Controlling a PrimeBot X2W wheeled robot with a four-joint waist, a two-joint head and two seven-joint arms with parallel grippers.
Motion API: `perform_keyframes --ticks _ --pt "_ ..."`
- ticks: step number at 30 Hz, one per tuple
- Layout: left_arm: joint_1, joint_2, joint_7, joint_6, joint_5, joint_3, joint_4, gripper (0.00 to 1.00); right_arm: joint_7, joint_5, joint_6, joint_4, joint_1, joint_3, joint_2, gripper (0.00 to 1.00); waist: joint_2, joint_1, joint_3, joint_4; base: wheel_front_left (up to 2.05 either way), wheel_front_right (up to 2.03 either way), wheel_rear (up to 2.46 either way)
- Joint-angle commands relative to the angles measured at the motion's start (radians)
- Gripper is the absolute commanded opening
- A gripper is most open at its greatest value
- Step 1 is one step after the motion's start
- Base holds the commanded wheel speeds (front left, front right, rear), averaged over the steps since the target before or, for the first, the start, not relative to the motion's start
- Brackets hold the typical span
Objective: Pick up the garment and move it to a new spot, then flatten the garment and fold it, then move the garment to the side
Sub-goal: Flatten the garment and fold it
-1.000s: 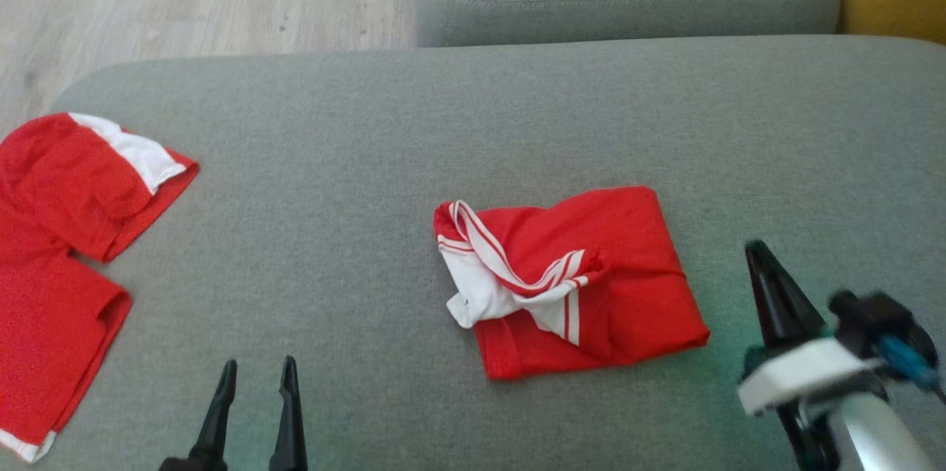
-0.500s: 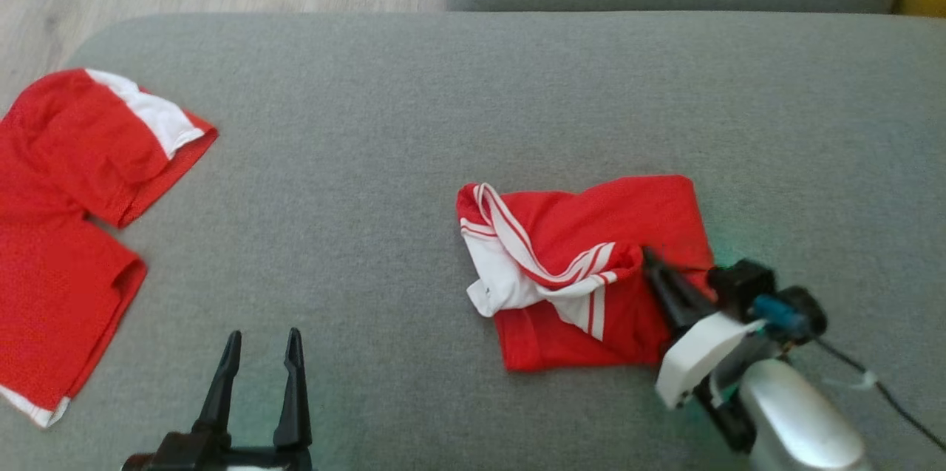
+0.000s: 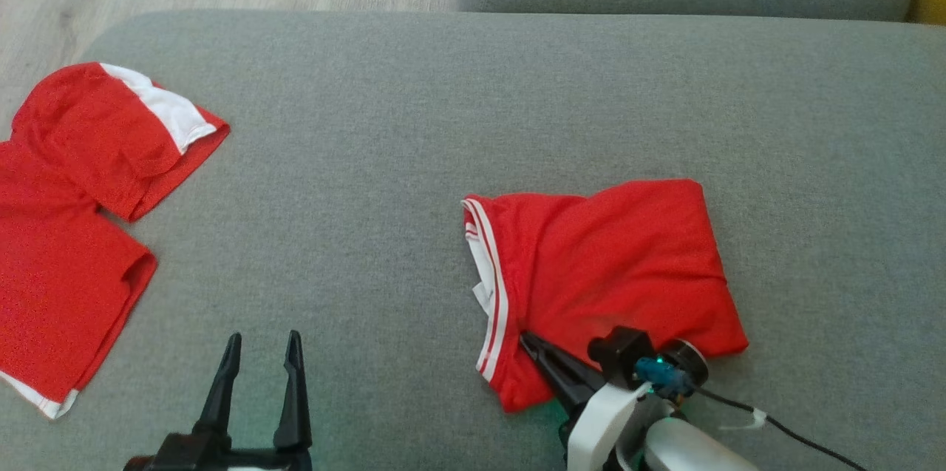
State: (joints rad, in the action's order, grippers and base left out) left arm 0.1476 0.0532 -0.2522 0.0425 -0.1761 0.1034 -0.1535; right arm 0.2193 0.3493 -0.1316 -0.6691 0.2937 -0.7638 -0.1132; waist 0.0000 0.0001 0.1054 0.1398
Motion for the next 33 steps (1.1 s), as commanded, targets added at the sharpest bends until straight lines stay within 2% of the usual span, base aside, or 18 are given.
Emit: perform_keyframes --ticks 1,7,13,14,15,16,18,26,33 --pt "-0.032 -0.003 -0.010 -0.005 -0.009 -0.024 0.030 1.00 -0.008 0.013 0.001 0.009 0.009 -0.026 0.018 0.00 0.0000 -0.0001 -0.003 -0.002 0.00 0.00 0.00" --pt "-0.030 -0.003 -0.010 -0.007 -0.010 -0.025 0.030 1.00 0.005 0.038 0.001 0.003 0.042 -0.019 0.023 0.00 0.0000 -0.0001 -0.012 -0.011 0.00 0.00 0.00" --pt "-0.023 -0.003 -0.010 -0.001 0.001 -0.034 0.024 1.00 0.034 0.033 0.001 0.062 0.033 0.132 -0.034 0.00 0.0000 -0.0001 -0.044 -0.025 0.00 0.00 0.00" --pt "-0.022 -0.003 -0.010 -0.001 0.002 -0.036 0.026 1.00 0.036 0.022 0.001 0.076 0.024 0.164 -0.048 0.15 0.0000 -0.0001 -0.047 -0.026 0.00 0.00 0.00" --pt "-0.020 -0.003 -0.010 -0.001 0.002 -0.038 0.028 1.00 0.038 0.012 0.001 0.092 0.014 0.194 -0.062 0.26 0.0000 -0.0001 -0.052 -0.029 0.00 0.00 0.00" --pt "-0.017 -0.003 -0.010 -0.001 0.002 -0.039 0.029 1.00 0.039 0.002 0.001 0.108 0.002 0.227 -0.074 0.45 0.0000 -0.0001 -0.056 -0.031 0.00 0.00 0.00" --pt "-0.009 -0.003 -0.010 0.000 0.004 -0.042 0.032 1.00 0.041 -0.037 0.001 0.158 -0.036 0.337 -0.110 1.00 0.0000 -0.0001 -0.062 -0.037 0.00 0.00 0.00" --pt "0.000 -0.003 -0.010 0.011 0.013 -0.053 0.022 1.00 0.042 -0.122 0.001 0.279 -0.163 0.614 -0.134 1.00 0.0000 -0.0001 -0.089 -0.038 0.00 0.00 0.00" --pt "0.009 -0.003 -0.010 0.018 0.007 -0.072 0.003 1.00 0.042 -0.157 0.001 0.329 -0.281 0.731 -0.094 1.00 0.0000 -0.0001 -0.116 -0.035 0.00 0.00 0.00"
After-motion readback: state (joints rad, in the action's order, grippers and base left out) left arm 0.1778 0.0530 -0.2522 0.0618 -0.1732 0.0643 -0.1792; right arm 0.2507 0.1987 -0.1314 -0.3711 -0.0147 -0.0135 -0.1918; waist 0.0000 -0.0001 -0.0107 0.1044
